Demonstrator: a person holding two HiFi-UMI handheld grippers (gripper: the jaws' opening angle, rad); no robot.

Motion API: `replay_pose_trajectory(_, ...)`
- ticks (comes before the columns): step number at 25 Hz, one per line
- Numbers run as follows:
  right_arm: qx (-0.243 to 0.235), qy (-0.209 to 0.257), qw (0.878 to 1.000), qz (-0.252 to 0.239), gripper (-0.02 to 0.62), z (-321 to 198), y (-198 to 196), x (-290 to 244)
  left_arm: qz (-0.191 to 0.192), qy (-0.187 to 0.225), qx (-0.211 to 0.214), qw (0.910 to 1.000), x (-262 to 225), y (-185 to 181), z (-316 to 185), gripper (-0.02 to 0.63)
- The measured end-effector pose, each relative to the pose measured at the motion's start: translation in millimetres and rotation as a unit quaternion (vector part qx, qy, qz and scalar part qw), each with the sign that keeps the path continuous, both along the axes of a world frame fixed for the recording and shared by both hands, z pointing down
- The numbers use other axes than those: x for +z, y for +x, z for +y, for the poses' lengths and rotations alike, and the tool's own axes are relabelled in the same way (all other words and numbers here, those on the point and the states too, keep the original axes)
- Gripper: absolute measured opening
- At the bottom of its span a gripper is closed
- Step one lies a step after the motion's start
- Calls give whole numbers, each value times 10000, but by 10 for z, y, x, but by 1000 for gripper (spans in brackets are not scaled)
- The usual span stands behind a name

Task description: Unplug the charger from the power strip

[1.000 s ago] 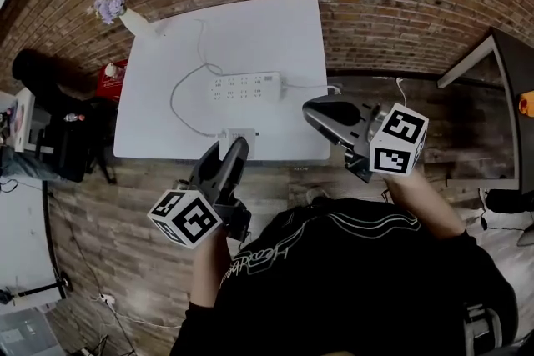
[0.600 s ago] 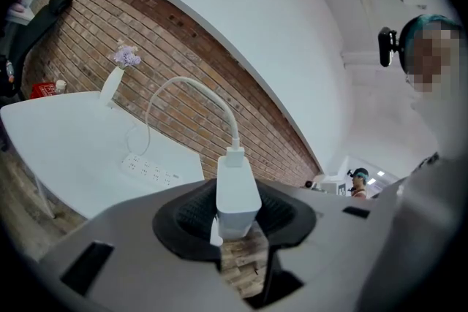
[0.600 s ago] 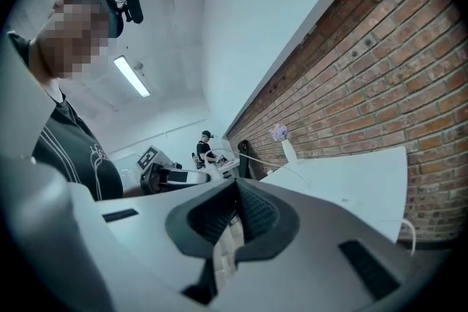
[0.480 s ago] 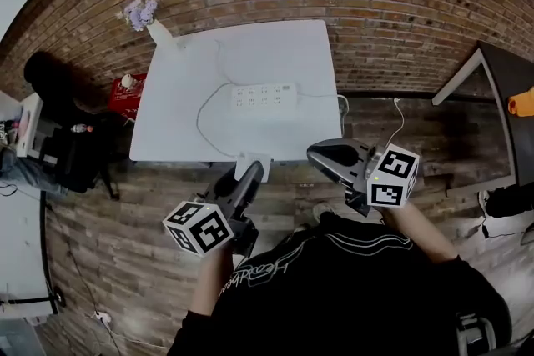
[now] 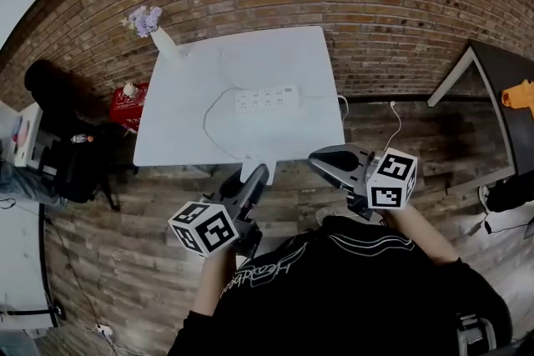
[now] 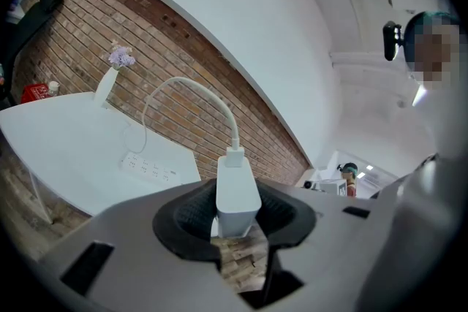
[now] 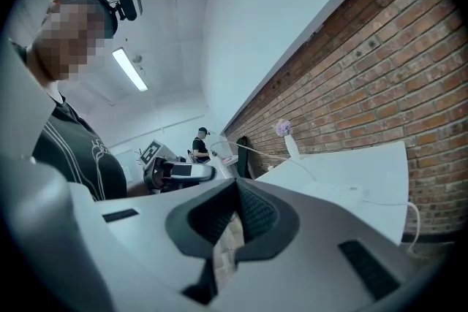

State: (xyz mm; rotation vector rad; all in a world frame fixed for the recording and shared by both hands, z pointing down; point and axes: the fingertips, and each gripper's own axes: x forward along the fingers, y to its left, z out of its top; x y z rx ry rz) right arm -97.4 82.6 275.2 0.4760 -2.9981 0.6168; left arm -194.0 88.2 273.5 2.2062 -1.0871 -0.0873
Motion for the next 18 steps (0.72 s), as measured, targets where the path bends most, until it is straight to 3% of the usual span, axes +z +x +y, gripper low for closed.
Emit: replay_pose_trajectory(18, -24, 20, 9999, 106, -5, 5, -76, 40, 94, 35, -65, 9999, 2, -116, 0, 137)
